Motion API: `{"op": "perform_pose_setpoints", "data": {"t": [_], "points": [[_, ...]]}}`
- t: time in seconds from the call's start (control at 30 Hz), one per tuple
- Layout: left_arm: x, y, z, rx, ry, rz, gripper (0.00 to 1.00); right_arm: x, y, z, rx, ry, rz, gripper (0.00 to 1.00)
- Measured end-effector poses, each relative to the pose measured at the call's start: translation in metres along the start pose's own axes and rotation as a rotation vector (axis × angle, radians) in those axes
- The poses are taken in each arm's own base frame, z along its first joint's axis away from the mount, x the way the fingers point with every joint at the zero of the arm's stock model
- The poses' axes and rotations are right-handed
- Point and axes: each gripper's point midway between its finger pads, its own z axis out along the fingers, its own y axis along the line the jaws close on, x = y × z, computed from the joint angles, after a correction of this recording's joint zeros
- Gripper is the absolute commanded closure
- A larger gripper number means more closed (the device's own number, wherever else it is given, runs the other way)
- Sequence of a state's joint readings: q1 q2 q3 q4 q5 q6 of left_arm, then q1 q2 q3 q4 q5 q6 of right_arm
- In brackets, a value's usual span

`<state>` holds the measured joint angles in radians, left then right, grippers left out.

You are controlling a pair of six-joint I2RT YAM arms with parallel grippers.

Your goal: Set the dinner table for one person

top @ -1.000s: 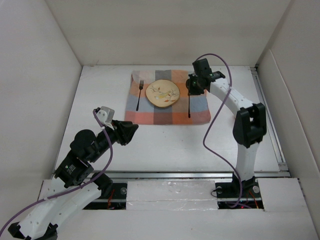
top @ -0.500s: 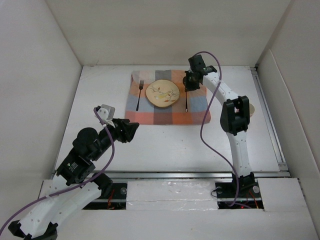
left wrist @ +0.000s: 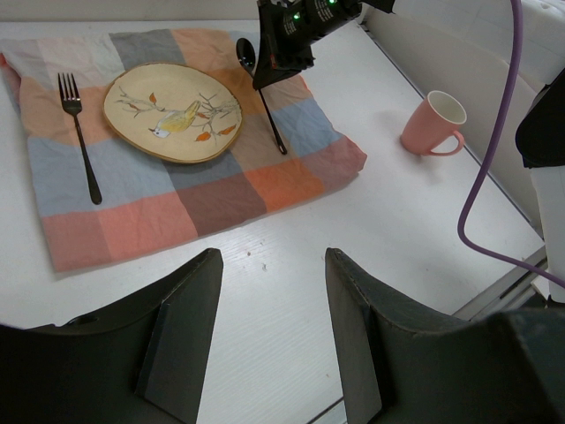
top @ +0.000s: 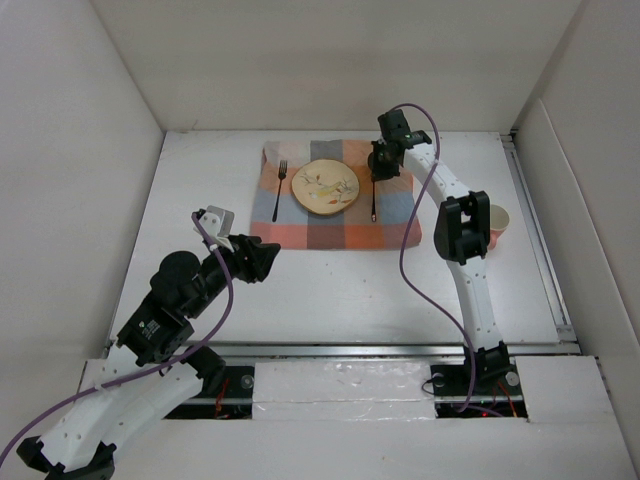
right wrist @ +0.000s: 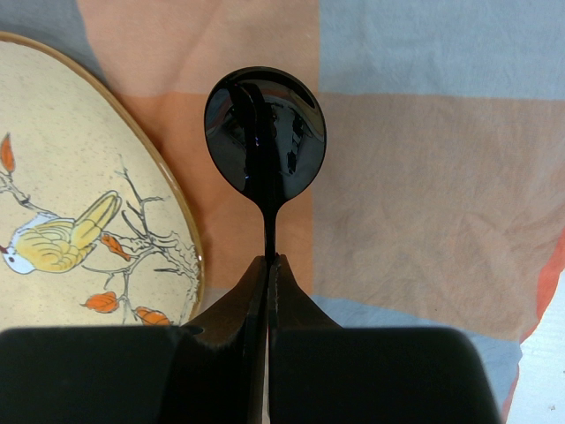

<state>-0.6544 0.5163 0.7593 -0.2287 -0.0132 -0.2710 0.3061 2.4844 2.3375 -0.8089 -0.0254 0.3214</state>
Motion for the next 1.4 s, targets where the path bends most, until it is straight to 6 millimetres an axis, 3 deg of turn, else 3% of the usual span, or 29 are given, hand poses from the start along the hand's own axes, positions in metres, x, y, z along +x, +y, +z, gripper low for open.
{"op": "perform_pose_setpoints", "data": {"t": [0.3,0.6,0.8,0.83,1.0,1.1,1.17,1.3,1.4], "points": [[0.001,0.001,0.001,-0.006,0.002,0.001,0.53,-0.017,0.006,-0.003,-0.014,-0.048,-0.003,1.0],[0.001,0.003,0.002,-0.017,0.003,0.001,0.53,0.003,-0.003,0.026,0.01,0.006,-0.001,1.0],[0.002,0.004,0.003,-0.021,0.006,0.001,0.53,0.004,-0.004,0.03,0.012,0.007,-0.002,0.72],[0.002,0.004,0.003,-0.021,0.006,0.001,0.53,0.004,-0.004,0.03,0.013,0.005,-0.003,0.63],[0.002,0.004,0.003,-0.021,0.006,0.001,0.53,0.003,-0.004,0.028,0.012,0.002,-0.004,0.51],[0.002,0.004,0.003,-0.021,0.006,0.001,0.53,0.001,-0.002,0.014,0.004,-0.006,-0.005,0.47],[0.002,0.004,0.003,-0.021,0.006,0.001,0.53,-0.006,0.001,-0.007,-0.004,-0.028,-0.006,0.47],[0.001,0.003,0.003,-0.018,0.006,0.001,0.53,-0.027,0.004,-0.078,-0.034,-0.125,-0.003,0.52],[0.001,0.002,0.002,-0.012,0.003,0.001,0.53,-0.041,-0.01,-0.149,-0.039,-0.255,0.021,0.95]]}}
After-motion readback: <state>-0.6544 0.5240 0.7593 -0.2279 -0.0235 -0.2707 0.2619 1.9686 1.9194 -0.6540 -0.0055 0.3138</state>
